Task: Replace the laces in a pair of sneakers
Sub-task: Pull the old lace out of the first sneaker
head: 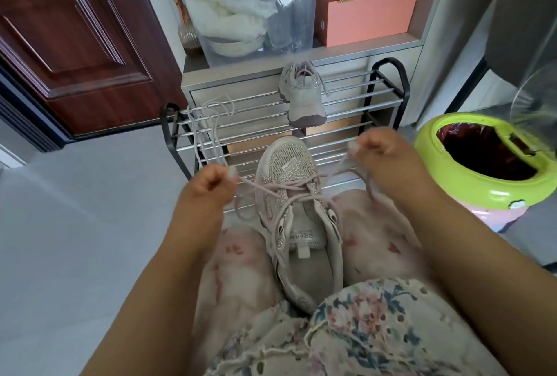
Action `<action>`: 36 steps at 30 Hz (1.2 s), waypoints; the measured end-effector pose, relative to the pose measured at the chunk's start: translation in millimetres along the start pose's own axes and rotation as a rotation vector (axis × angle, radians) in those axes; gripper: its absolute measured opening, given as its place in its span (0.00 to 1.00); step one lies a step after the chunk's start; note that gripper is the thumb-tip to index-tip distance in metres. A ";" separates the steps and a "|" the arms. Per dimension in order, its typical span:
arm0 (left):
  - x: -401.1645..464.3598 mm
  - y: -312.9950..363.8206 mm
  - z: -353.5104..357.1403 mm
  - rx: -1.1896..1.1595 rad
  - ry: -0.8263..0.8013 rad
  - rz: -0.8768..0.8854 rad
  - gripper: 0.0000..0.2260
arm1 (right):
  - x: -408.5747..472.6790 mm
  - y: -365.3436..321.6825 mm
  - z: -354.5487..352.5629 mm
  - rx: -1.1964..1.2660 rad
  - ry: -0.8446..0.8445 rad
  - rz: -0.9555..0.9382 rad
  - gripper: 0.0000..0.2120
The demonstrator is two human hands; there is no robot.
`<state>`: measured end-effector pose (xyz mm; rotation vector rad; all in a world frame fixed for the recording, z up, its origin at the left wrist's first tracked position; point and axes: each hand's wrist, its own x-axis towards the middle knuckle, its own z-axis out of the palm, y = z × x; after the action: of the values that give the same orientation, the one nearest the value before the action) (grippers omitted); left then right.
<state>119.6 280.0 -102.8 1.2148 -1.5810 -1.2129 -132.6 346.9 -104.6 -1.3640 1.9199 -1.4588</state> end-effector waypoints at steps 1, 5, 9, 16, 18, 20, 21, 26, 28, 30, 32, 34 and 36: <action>2.9 -0.9 -4.7 -0.085 0.114 -0.012 0.12 | 2.9 1.3 -6.9 0.055 0.123 0.065 0.14; 3.9 -2.8 -10.1 -0.118 0.276 -0.035 0.09 | 4.7 3.8 -21.5 0.143 0.251 0.204 0.14; -4.6 -7.5 5.9 0.163 0.153 0.025 0.06 | -5.3 -0.8 -6.1 -0.168 0.013 0.087 0.06; -8.0 -6.9 18.8 0.399 -0.163 0.277 0.11 | -16.7 -4.9 15.2 -0.459 -0.284 -0.239 0.09; -10.4 -6.6 21.1 0.409 -0.216 0.233 0.10 | -18.8 -6.7 17.5 -0.472 -0.306 -0.225 0.06; -13.4 -6.8 22.7 0.383 -0.240 0.180 0.11 | -18.4 -5.5 18.5 -0.465 -0.362 -0.212 0.06; -14.3 -6.5 22.9 0.369 -0.242 0.153 0.11 | -18.5 -4.7 19.1 -0.451 -0.396 -0.214 0.08; -13.8 0.9 19.0 0.340 -0.128 0.109 0.12 | -14.4 -6.1 17.0 -0.227 -0.295 -0.199 0.13; -12.1 4.0 13.4 0.208 -0.003 0.052 0.13 | -9.8 -5.7 8.9 -0.131 -0.134 -0.102 0.11; -8.3 5.4 5.2 0.082 0.164 0.022 0.13 | -6.1 -3.7 0.6 -0.034 0.010 0.001 0.10; -6.0 4.9 -1.2 0.023 0.251 -0.006 0.13 | -5.2 -1.3 -3.0 0.009 0.056 0.061 0.10; -6.0 3.5 -1.6 0.066 0.210 -0.032 0.11 | -7.5 -0.3 -1.7 -0.005 0.014 0.088 0.08; -8.8 2.8 3.0 0.146 0.109 -0.029 0.07 | -12.0 -3.4 2.7 -0.061 -0.072 0.072 0.07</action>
<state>118.2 289.5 -101.1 1.3777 -1.5974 -1.0453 -123.4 355.7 -105.7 -1.3410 1.9617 -1.3096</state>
